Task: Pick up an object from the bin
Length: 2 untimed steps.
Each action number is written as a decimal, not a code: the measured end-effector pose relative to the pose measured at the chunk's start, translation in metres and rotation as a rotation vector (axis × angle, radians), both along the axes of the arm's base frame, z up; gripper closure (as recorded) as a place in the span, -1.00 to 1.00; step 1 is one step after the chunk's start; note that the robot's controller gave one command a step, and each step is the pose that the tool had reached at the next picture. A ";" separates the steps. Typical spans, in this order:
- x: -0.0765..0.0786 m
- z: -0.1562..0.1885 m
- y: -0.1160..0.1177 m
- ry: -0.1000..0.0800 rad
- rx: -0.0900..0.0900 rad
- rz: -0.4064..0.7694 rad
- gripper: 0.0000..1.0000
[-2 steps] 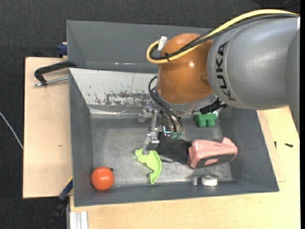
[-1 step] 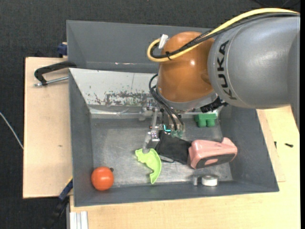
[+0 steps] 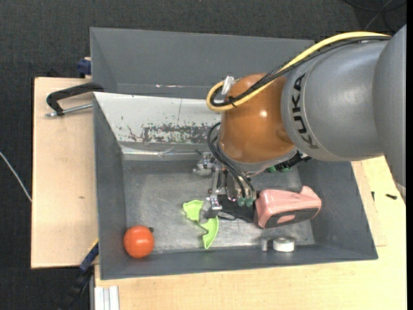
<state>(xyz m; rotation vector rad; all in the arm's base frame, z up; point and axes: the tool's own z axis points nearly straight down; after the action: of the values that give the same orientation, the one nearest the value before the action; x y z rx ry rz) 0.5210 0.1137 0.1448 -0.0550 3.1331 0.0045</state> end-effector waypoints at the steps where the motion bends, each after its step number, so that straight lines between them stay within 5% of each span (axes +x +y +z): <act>1: -0.015 -0.047 -0.016 0.008 -0.002 -0.061 -1.00; 2: 0.002 -0.057 -0.076 0.008 -0.001 0.115 1.00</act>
Offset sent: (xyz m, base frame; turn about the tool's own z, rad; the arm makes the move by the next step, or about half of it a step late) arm 0.0002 -0.0784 -0.0612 -0.1154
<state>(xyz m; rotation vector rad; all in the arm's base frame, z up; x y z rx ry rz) 0.5227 0.0374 0.0879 -0.2358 3.1330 0.0045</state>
